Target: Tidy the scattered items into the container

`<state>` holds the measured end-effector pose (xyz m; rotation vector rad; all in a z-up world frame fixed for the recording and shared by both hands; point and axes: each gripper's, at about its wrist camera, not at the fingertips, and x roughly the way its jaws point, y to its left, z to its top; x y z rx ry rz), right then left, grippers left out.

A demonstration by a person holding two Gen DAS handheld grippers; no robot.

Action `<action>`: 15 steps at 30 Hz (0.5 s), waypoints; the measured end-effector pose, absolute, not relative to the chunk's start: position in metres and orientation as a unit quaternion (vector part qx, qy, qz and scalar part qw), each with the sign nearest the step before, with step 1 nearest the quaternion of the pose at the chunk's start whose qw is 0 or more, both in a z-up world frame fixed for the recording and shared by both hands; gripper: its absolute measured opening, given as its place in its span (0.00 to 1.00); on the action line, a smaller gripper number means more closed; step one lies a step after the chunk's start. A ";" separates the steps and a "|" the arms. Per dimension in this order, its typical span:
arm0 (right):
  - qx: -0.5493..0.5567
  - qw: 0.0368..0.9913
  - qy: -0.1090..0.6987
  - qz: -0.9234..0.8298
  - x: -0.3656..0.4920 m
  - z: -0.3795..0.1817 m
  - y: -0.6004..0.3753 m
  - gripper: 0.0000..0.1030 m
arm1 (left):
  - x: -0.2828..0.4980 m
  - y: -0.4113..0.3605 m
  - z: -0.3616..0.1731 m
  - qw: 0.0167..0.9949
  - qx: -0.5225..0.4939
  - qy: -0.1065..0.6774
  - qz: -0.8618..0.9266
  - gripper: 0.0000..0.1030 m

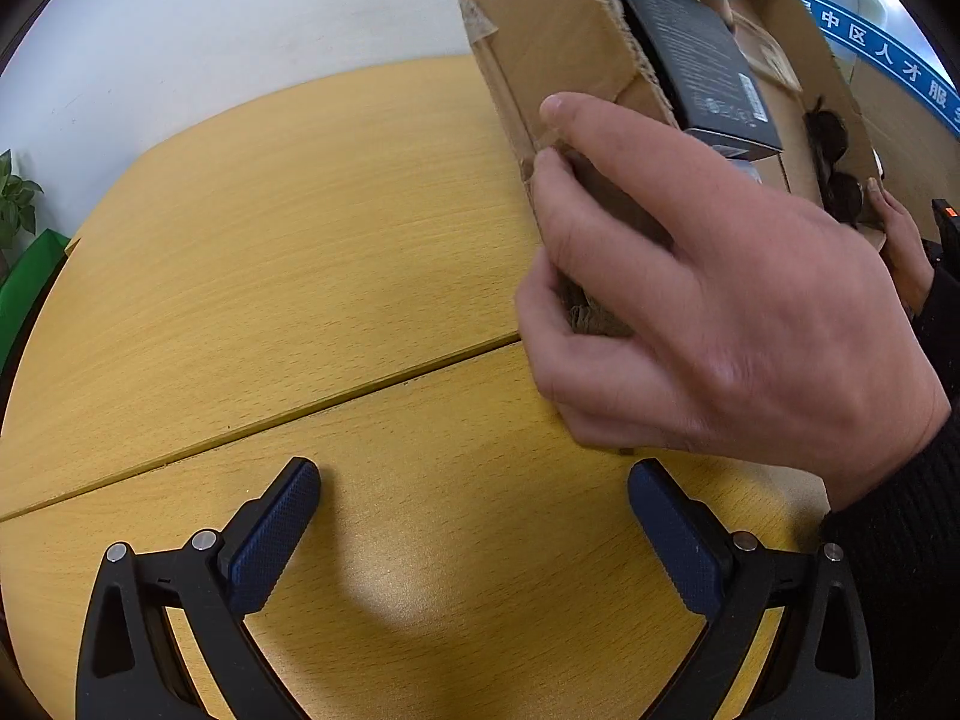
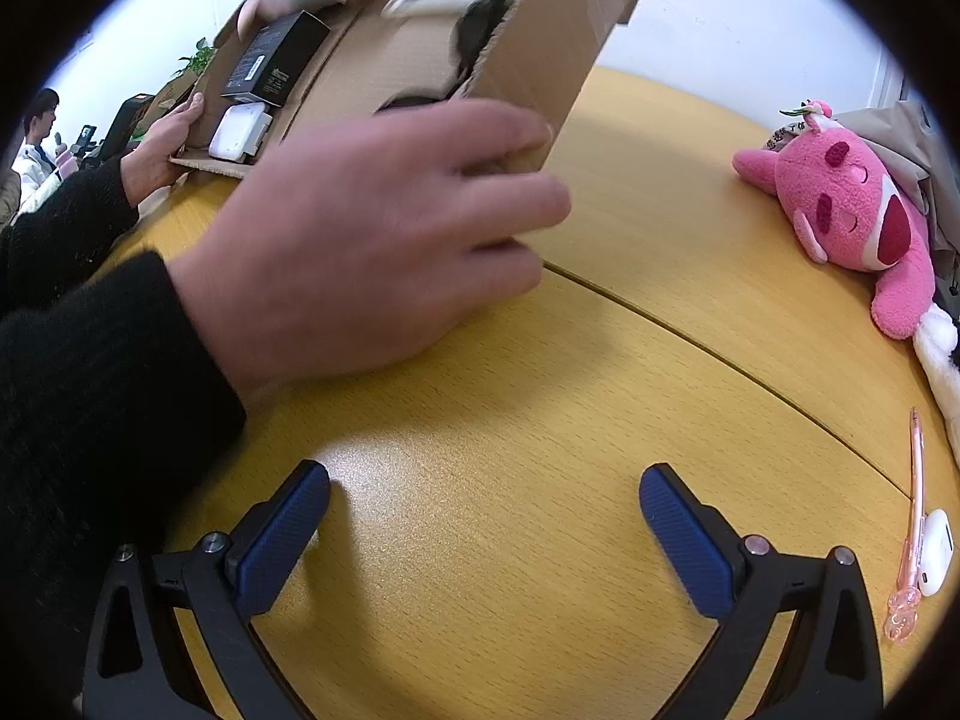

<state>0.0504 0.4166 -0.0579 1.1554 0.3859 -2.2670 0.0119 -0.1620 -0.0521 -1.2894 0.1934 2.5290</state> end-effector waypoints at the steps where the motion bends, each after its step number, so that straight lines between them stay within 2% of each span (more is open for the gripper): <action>1: 0.431 0.280 0.144 -0.846 0.050 -0.058 0.417 1.00 | 0.012 -0.162 -0.052 0.148 -0.448 0.067 0.879 1.00; 15: 0.432 0.280 0.143 -0.845 0.043 -0.059 0.418 1.00 | 0.011 -0.165 -0.052 0.148 -0.448 0.067 0.879 1.00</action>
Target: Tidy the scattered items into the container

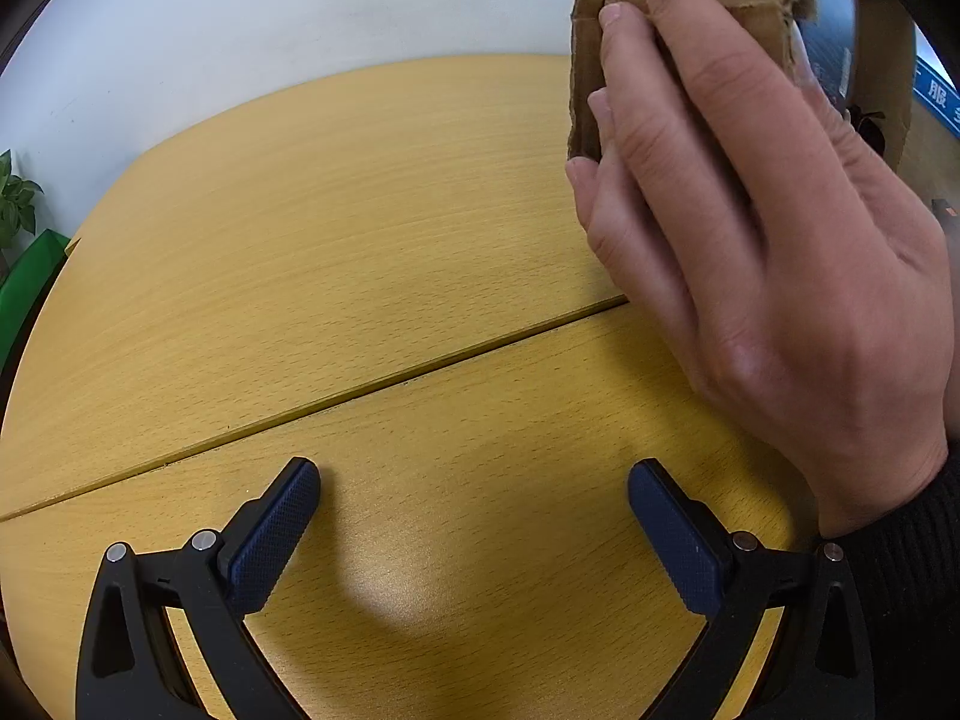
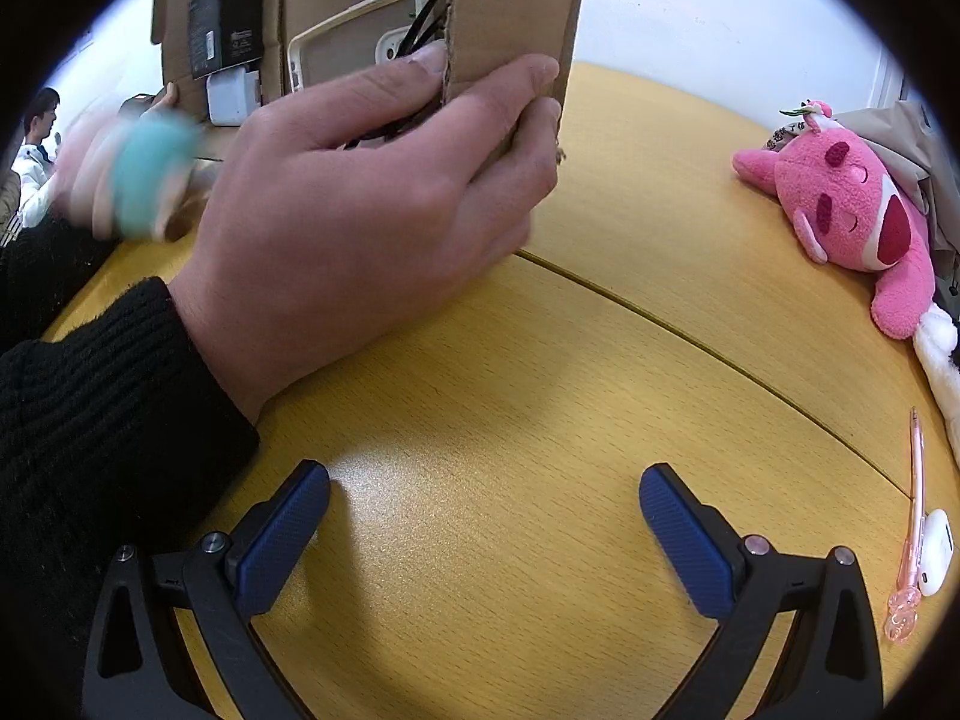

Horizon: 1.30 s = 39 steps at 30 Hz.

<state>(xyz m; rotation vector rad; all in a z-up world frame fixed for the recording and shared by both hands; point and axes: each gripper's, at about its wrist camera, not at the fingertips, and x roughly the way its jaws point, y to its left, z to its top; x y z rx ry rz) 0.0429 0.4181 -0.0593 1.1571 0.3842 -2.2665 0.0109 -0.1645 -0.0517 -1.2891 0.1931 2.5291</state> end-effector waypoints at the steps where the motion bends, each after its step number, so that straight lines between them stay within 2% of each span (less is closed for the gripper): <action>1: 0.431 0.280 0.143 -0.846 0.044 -0.060 0.418 1.00 | 0.011 -0.165 -0.052 0.148 -0.448 0.067 0.879 1.00; 39: 0.431 0.276 0.142 -0.847 0.034 -0.064 0.420 1.00 | 0.004 -0.178 -0.052 0.148 -0.448 0.067 0.879 1.00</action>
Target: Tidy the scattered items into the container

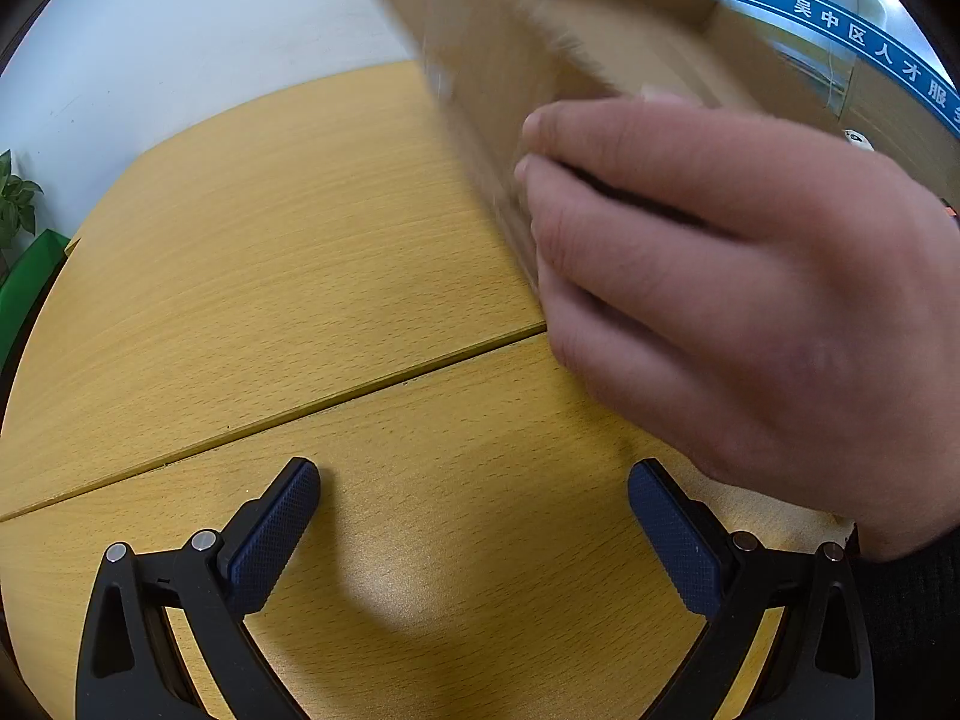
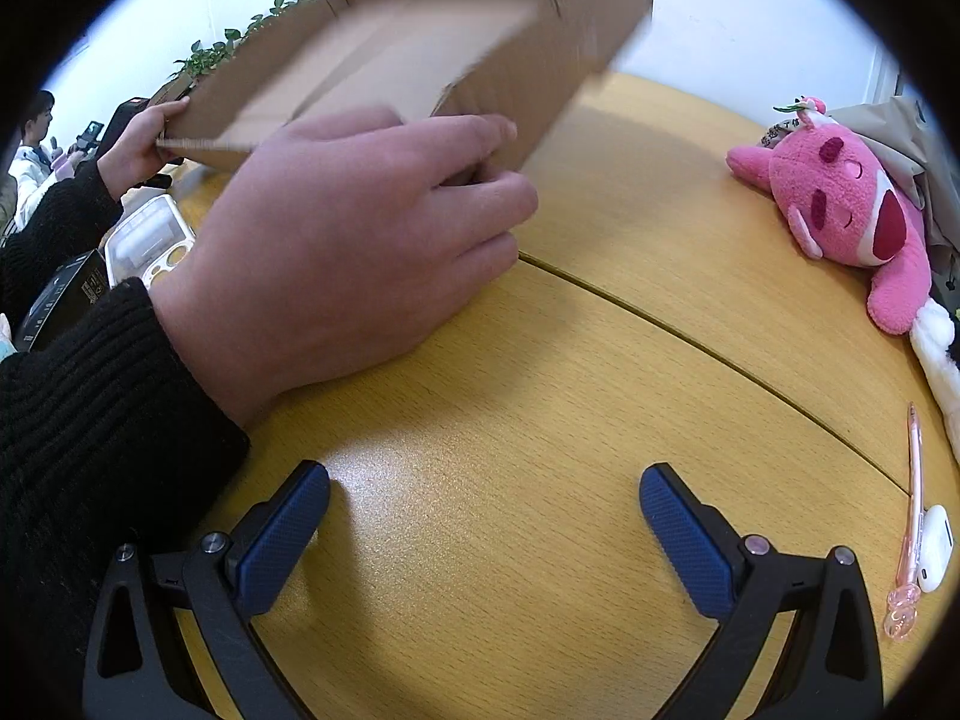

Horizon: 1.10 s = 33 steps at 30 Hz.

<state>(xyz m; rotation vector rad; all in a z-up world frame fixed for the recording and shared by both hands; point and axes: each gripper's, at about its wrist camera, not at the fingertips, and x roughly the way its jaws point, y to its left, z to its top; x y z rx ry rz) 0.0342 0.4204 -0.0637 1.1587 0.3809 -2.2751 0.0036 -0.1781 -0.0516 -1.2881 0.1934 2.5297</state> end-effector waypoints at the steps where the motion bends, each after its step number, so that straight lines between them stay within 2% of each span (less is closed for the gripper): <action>1: 0.431 0.276 0.142 -0.847 0.034 -0.064 0.420 1.00 | 0.003 -0.179 -0.052 0.148 -0.448 0.067 0.879 1.00; 33: 0.431 0.275 0.142 -0.847 0.032 -0.065 0.419 1.00 | 0.002 -0.178 -0.052 0.148 -0.448 0.068 0.879 1.00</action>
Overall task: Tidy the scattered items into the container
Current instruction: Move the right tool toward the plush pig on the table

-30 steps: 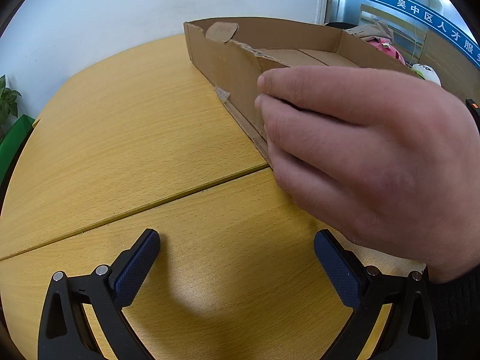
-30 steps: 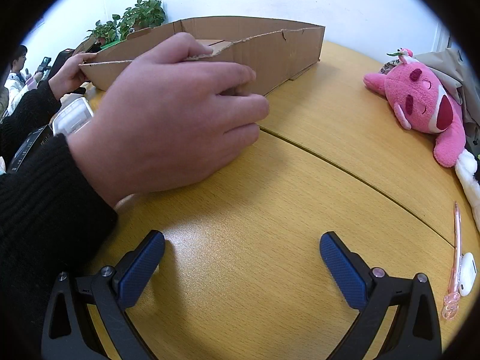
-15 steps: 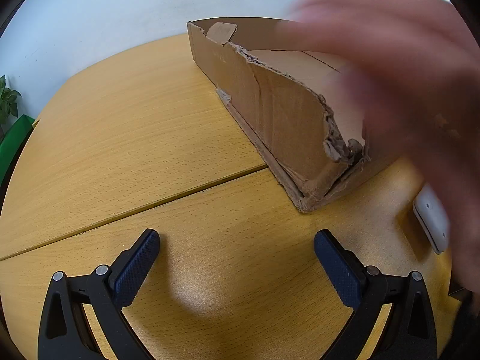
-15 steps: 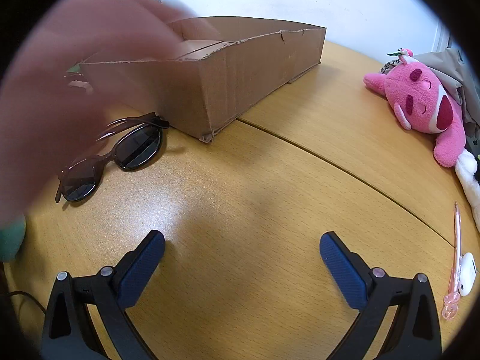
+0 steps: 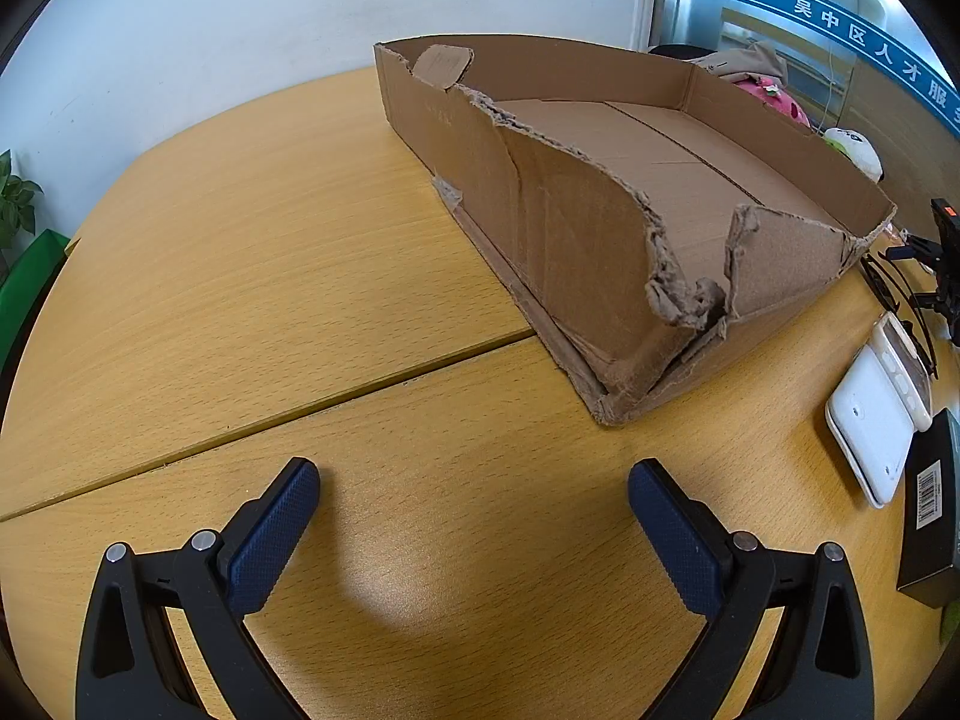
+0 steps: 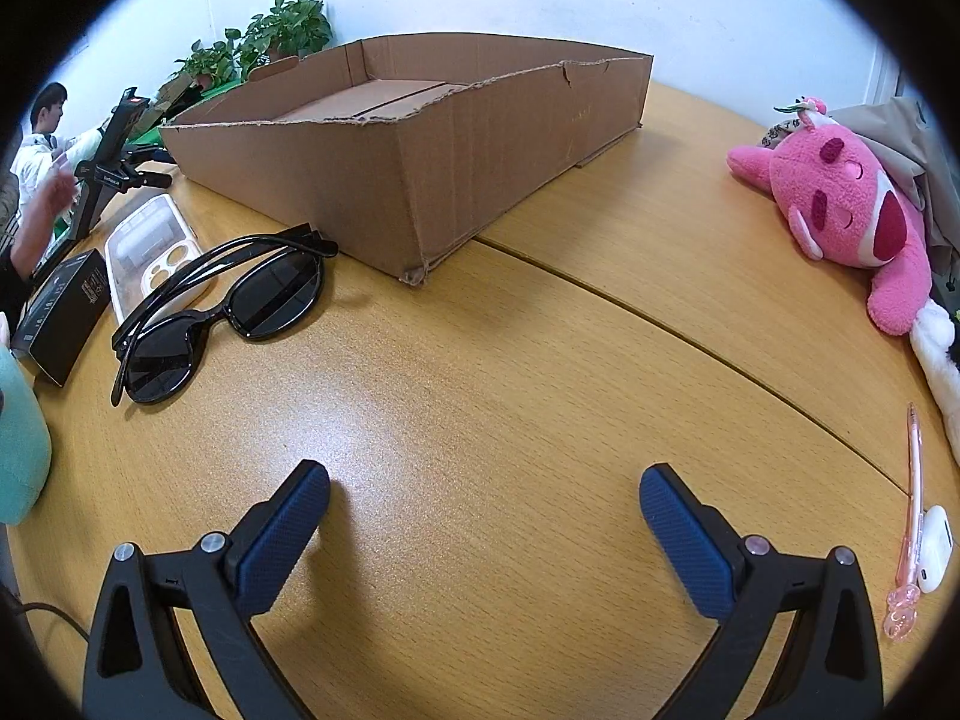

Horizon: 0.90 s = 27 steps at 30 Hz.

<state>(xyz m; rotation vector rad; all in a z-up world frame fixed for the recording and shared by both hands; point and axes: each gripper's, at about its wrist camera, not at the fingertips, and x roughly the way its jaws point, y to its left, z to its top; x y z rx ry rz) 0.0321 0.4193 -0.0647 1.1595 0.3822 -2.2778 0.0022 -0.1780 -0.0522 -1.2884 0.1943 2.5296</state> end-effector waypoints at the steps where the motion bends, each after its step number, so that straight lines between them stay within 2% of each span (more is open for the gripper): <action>1: 0.431 0.274 0.142 -0.848 0.032 -0.065 0.419 1.00 | 0.002 -0.178 -0.052 0.148 -0.448 0.068 0.879 1.00; 4: 0.433 0.270 0.138 -0.849 0.031 -0.065 0.420 1.00 | 0.002 -0.178 -0.052 0.147 -0.448 0.067 0.879 1.00; 15: 0.470 0.119 0.056 -0.873 0.087 -0.060 0.435 0.99 | 0.020 -0.171 -0.050 0.108 -0.455 0.050 0.883 1.00; 19: 0.429 0.108 0.054 -0.895 0.134 -0.027 0.429 0.99 | 0.037 -0.153 -0.046 0.100 -0.453 0.037 0.885 0.99; 22: 0.359 0.117 0.039 -0.925 0.177 0.020 0.417 0.99 | 0.074 -0.142 -0.017 0.099 -0.414 0.024 0.904 0.97; 27: 0.294 0.173 0.016 -0.940 0.221 0.078 0.377 0.99 | 0.149 -0.101 0.059 0.063 -0.325 0.029 0.943 1.00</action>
